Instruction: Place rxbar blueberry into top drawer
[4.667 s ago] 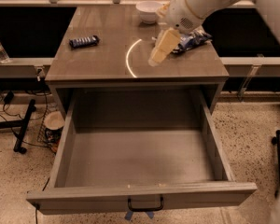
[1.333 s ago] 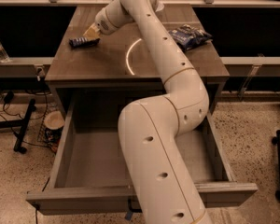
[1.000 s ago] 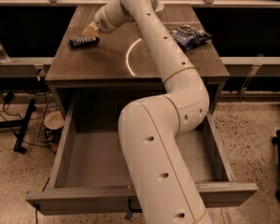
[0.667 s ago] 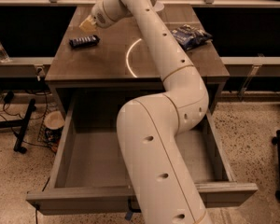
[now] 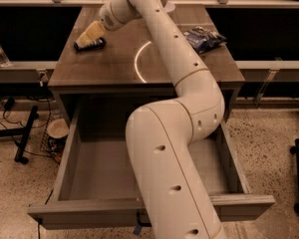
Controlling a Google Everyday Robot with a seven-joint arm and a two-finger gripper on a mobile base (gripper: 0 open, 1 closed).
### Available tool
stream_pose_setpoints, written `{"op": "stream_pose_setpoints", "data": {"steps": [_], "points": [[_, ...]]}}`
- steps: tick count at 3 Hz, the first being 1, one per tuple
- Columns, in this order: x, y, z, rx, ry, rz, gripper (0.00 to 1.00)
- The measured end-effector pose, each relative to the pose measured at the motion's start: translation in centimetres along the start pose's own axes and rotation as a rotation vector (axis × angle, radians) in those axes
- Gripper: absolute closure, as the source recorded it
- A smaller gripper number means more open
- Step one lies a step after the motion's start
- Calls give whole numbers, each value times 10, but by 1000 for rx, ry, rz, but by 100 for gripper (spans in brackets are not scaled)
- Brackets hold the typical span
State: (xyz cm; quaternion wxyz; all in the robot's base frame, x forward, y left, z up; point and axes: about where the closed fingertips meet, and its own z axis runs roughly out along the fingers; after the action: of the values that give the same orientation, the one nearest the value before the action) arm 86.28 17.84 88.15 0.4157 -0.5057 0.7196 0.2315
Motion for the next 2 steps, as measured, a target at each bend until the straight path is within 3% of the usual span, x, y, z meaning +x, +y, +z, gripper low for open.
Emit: {"op": "stream_pose_setpoints", "data": {"steps": [1, 2], "points": [[14, 0, 9, -14, 11, 19, 0], [36, 0, 25, -37, 20, 41, 26]]}}
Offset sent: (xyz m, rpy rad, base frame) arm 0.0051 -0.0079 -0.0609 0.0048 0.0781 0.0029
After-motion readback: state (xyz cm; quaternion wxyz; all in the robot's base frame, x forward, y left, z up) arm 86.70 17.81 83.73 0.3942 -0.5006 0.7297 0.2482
